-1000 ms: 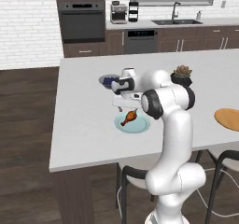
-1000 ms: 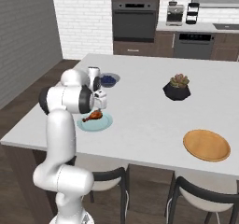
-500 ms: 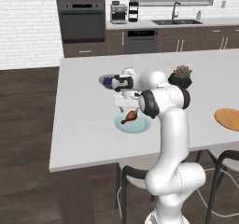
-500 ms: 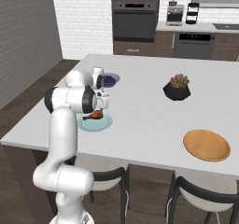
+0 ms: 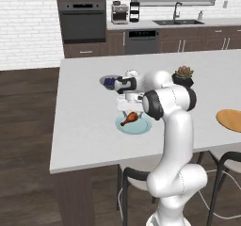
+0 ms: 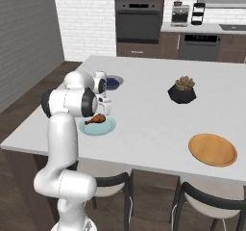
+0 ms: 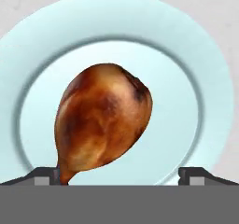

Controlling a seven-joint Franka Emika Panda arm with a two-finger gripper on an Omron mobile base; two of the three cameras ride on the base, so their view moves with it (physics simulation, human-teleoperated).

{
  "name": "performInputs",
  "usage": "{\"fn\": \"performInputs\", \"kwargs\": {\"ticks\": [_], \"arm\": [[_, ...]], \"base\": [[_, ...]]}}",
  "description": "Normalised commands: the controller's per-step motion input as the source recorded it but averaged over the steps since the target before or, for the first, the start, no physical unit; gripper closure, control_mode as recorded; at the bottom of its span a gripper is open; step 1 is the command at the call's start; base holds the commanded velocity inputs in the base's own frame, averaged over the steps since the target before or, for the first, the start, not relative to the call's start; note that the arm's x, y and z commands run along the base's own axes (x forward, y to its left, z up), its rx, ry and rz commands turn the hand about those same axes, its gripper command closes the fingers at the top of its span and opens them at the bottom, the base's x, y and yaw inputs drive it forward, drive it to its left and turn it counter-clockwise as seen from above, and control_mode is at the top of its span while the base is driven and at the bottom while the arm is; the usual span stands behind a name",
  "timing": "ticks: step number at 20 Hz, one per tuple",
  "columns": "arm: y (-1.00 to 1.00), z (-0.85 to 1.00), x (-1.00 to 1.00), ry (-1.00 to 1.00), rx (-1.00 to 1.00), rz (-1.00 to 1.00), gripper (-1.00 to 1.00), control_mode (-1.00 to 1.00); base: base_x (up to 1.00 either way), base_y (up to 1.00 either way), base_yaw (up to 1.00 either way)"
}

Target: Pick the chicken drumstick and onion from their plates and place them in the bowl. Then put the bowl in the fridge.

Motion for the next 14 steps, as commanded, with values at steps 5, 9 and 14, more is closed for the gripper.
{"fn": "performInputs", "kwargs": {"ticks": [5,9,14], "arm": [[0.07,-0.15,0.05,-0.09,0.00,-0.12,-1.00,-1.00],[0.03,0.00,-0.16,-0.48,-0.01,-0.17,-1.00,-1.00],[0.00,-0.06,-0.01,-0.15,0.00,-0.06,-1.00,-1.00]], "base": [[0.00,0.00,0.00],[0.00,0.00,0.00],[0.00,0.00,0.00]]}}
